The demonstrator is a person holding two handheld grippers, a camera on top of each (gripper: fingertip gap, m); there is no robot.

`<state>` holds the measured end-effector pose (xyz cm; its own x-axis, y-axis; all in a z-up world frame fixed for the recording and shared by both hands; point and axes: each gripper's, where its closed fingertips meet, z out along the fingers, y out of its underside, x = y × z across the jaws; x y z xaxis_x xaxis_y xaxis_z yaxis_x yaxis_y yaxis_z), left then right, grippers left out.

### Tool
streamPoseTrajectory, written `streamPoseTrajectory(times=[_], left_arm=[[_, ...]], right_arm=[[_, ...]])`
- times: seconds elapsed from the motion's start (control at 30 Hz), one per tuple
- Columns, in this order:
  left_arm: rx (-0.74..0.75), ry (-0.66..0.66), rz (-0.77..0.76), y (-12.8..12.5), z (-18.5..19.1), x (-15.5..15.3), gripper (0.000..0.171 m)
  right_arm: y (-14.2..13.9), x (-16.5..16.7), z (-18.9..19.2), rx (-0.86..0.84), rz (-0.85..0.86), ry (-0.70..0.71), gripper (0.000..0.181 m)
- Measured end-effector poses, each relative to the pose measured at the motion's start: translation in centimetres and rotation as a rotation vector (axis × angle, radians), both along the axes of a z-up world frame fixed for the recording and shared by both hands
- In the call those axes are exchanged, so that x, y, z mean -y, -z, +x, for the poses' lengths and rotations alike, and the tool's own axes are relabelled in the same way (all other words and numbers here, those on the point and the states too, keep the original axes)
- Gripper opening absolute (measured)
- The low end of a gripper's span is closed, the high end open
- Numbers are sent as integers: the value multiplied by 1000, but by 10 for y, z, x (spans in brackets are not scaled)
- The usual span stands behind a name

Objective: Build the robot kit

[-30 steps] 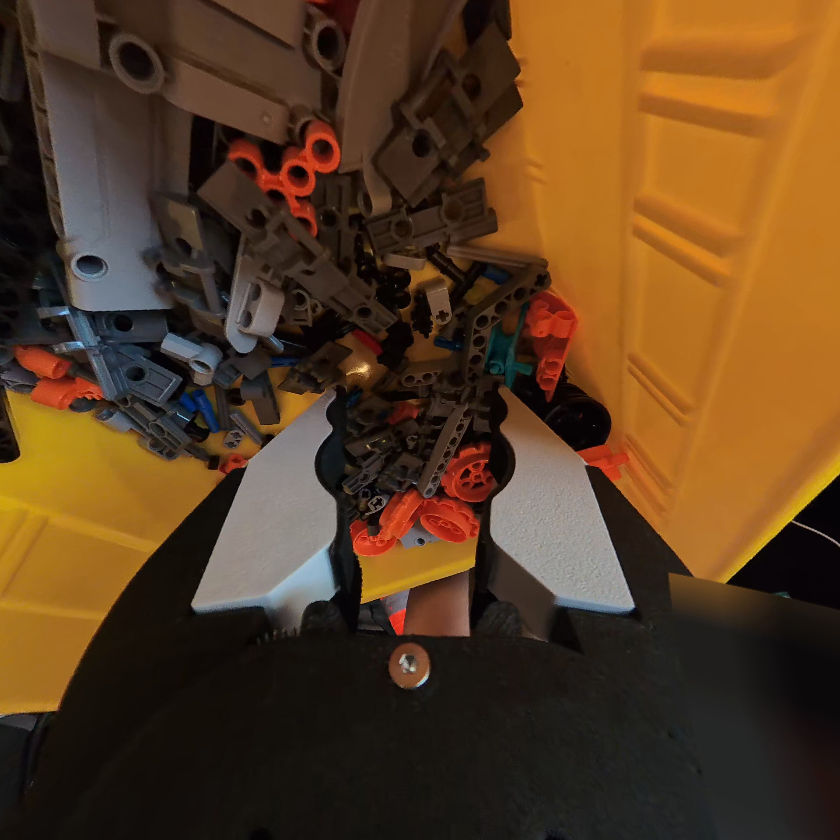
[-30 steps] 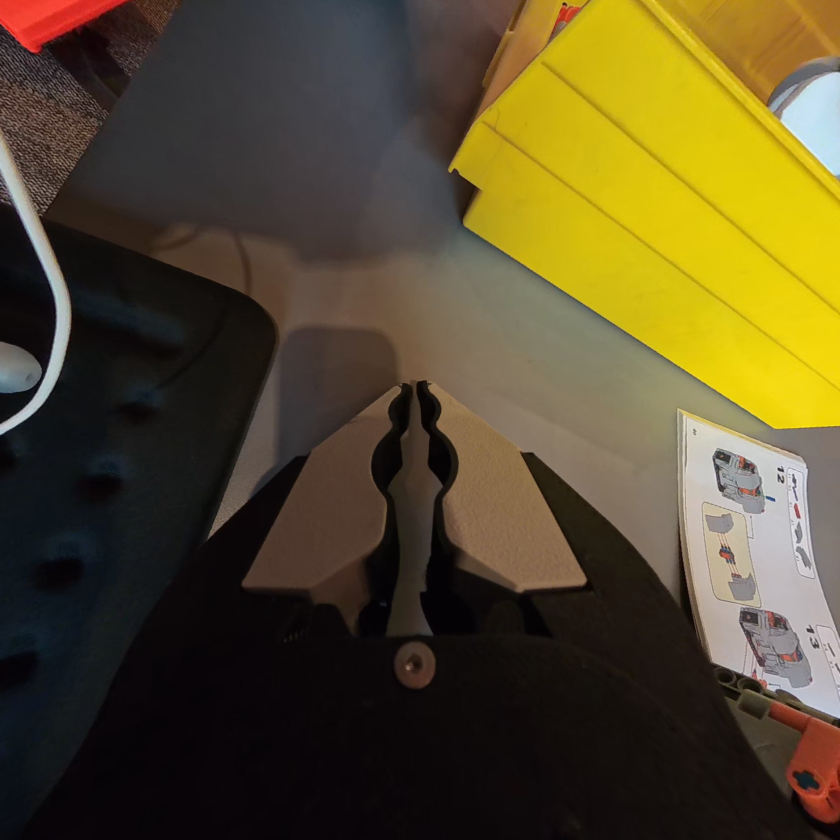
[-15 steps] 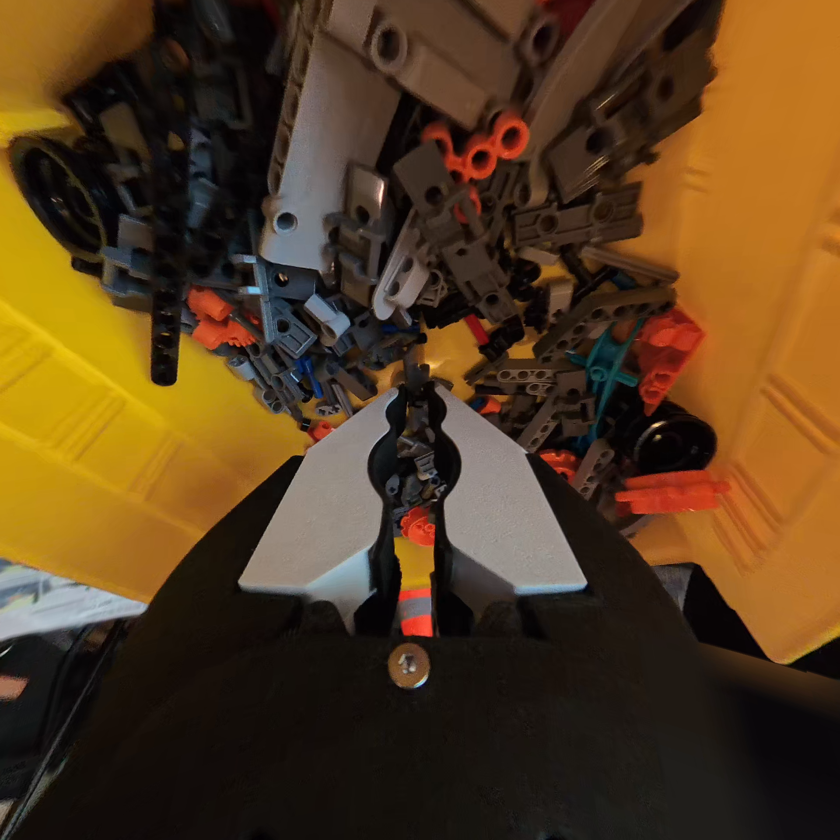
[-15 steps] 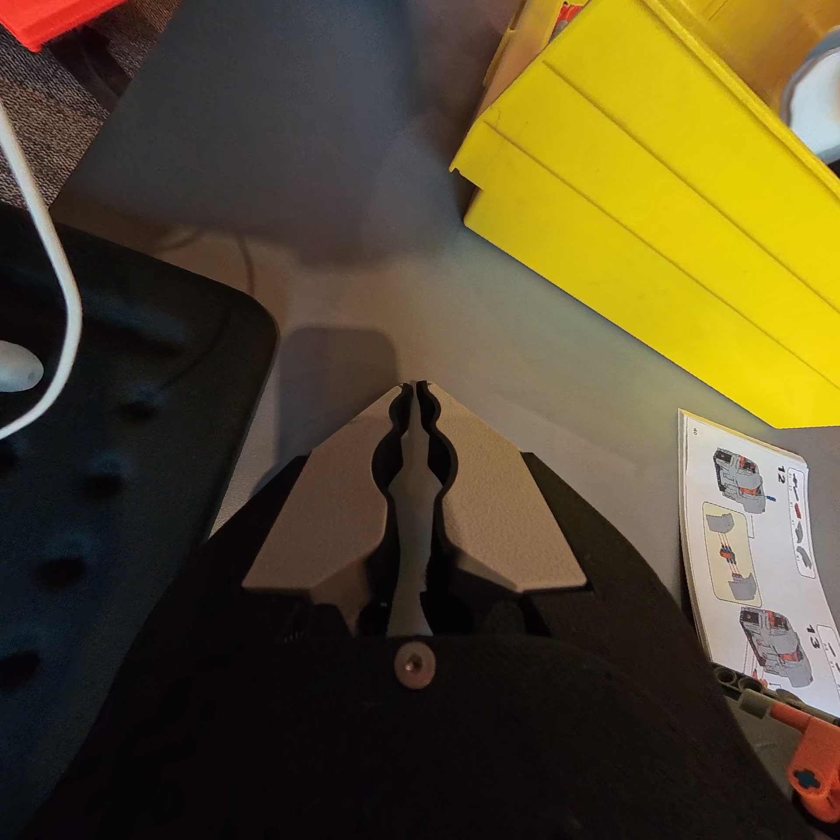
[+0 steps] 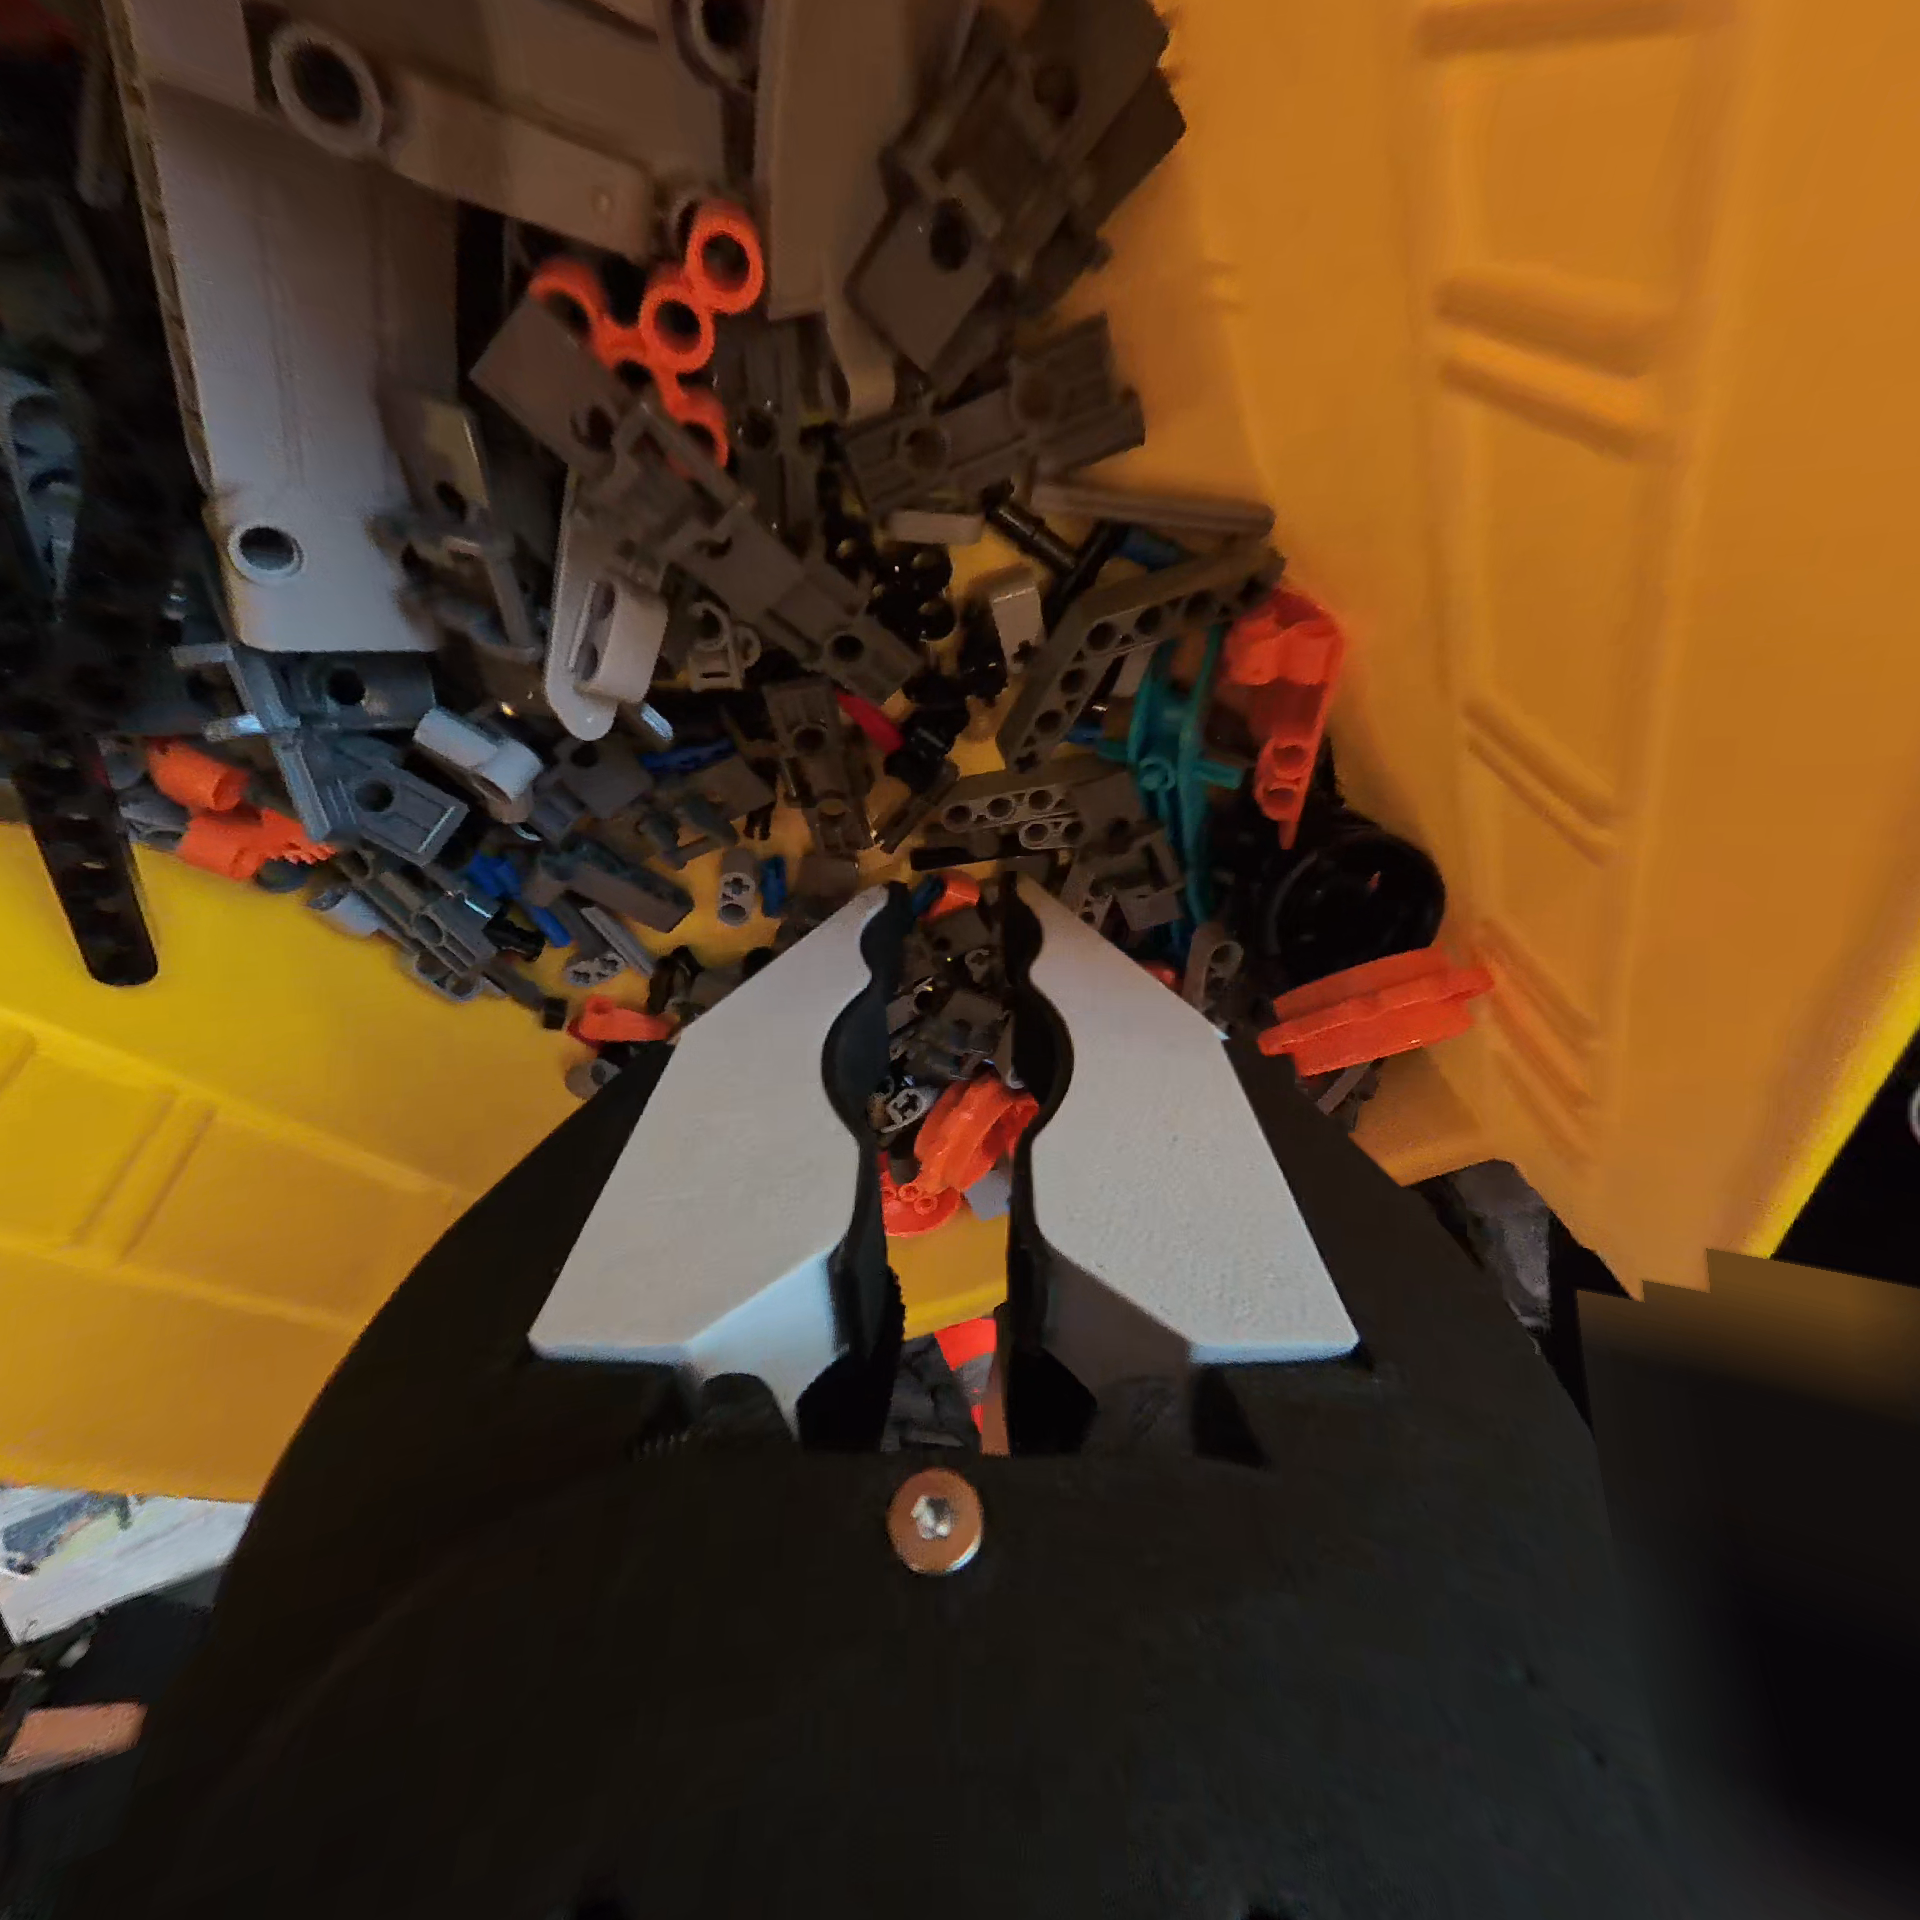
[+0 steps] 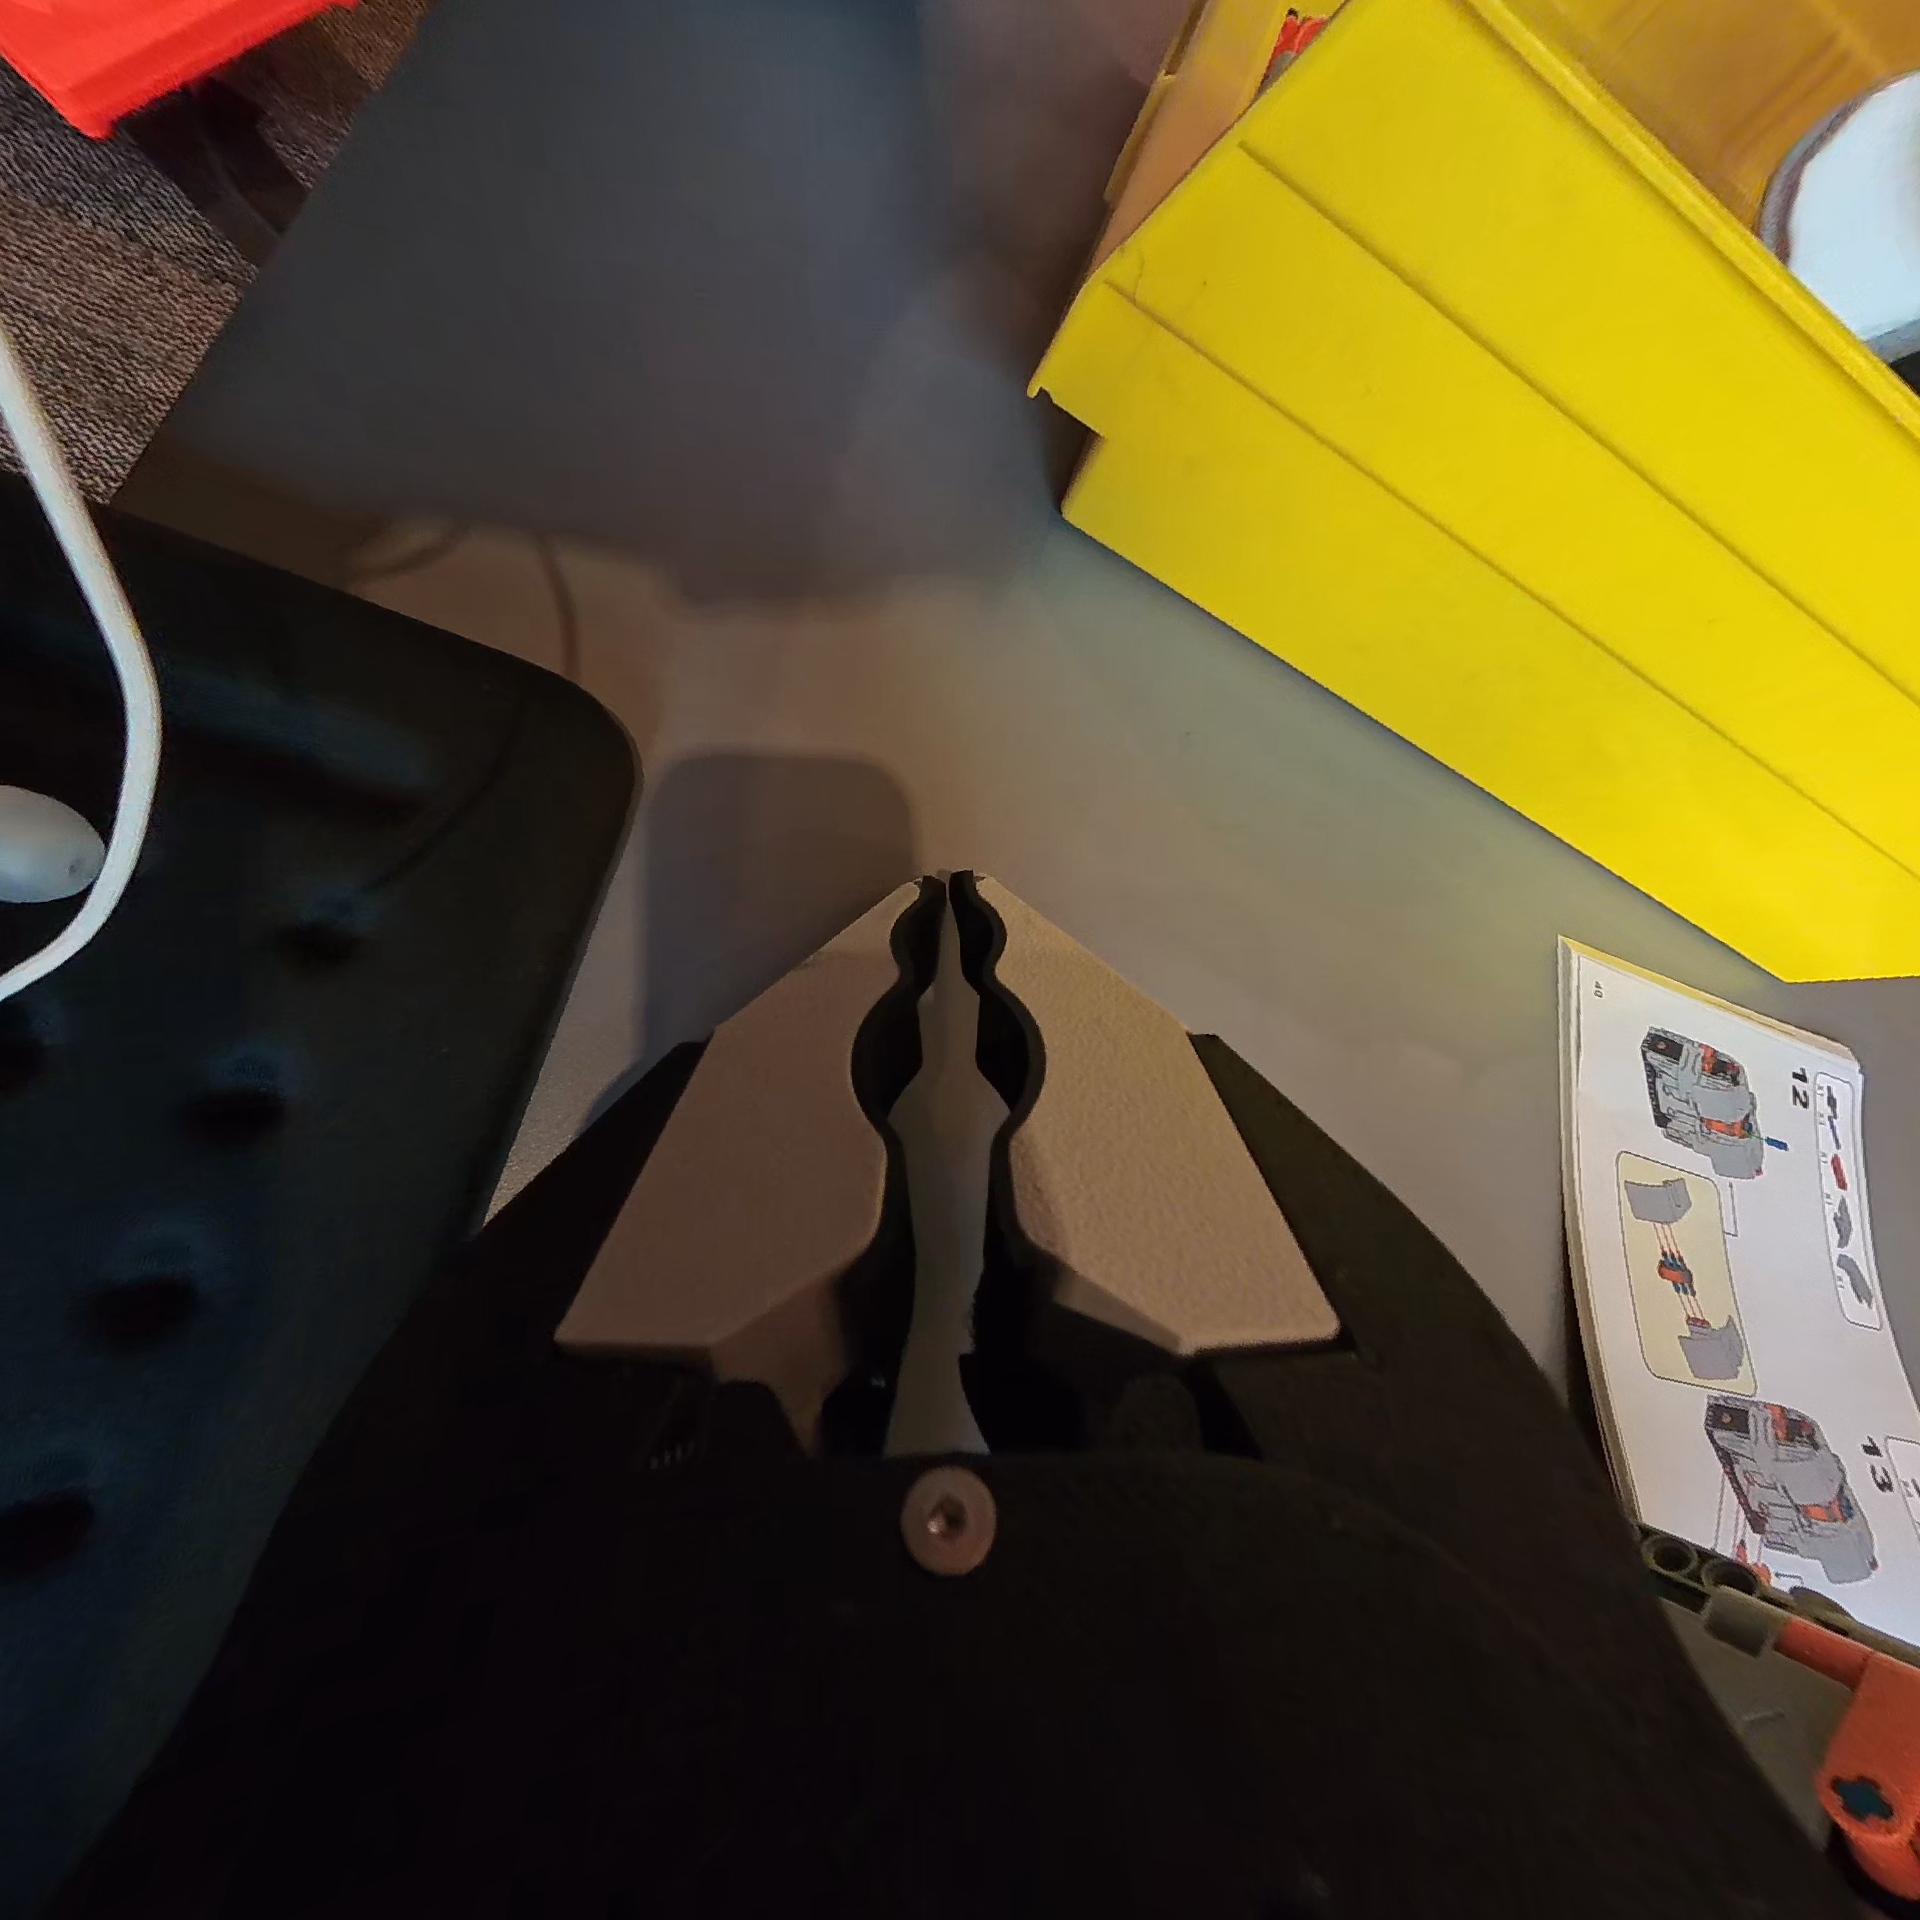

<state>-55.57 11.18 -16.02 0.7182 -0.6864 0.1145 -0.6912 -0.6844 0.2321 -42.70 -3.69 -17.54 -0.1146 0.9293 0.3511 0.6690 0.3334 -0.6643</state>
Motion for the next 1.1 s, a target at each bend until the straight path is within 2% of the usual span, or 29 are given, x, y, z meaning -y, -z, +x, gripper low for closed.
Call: streamPoseTrajectory(times=[0.07, 0.17, 0.23, 0.4, 0.73, 0.93, 1.1], left_arm=[[12, 91, 9, 1, -2, -3, 10], [-67, 238, 62, 1, -18, -9, 13], [-34, 319, 82, 2, -14, -10, 8], [21, 330, 13, 6, -8, -1, 0], [36, 332, -17, 16, -7, -5, 5], [14, 332, -9, 16, -8, -6, 6], [-63, 380, 70, 12, -18, -17, 0]], right_arm=[[0, 0, 0, 0, 0, 0, 2], [0, 0, 0, 1, 2, 0, 2], [0, 0, 0, 1, -1, 0, 2], [0, 0, 0, 1, 1, 0, 2], [0, 1, 0, 2, 0, 0, 2], [0, 1, 0, 3, 1, 0, 2], [0, 1, 0, 5, 4, -1, 2]])
